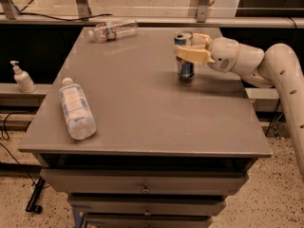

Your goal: Place redbull can upright

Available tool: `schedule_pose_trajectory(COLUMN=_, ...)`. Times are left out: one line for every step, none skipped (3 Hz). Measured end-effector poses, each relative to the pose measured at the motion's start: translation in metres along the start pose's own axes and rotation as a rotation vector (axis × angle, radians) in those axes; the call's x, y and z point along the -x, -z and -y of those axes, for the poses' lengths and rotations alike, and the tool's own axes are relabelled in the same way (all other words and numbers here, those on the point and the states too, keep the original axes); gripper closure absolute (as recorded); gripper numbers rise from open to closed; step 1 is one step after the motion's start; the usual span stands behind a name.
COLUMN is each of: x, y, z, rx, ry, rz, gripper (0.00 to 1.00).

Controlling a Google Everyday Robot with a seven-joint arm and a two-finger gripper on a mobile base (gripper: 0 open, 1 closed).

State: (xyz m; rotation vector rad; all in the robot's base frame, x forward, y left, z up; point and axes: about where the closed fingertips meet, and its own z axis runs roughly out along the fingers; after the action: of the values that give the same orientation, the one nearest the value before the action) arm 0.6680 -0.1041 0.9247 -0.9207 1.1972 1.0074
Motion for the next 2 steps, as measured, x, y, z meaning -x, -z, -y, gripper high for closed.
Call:
schedule_pose_trajectory(x=0.0009, y=0.0047, z=-0.0025, rx=0.002, ry=0.009, rz=0.01, gripper=0.61)
schedule_pose_trajectory(x=-0.0049, y=0.0082, z=-0.0046, rx=-0.006, ry=-0.006, rz=0.034, gripper=0.38)
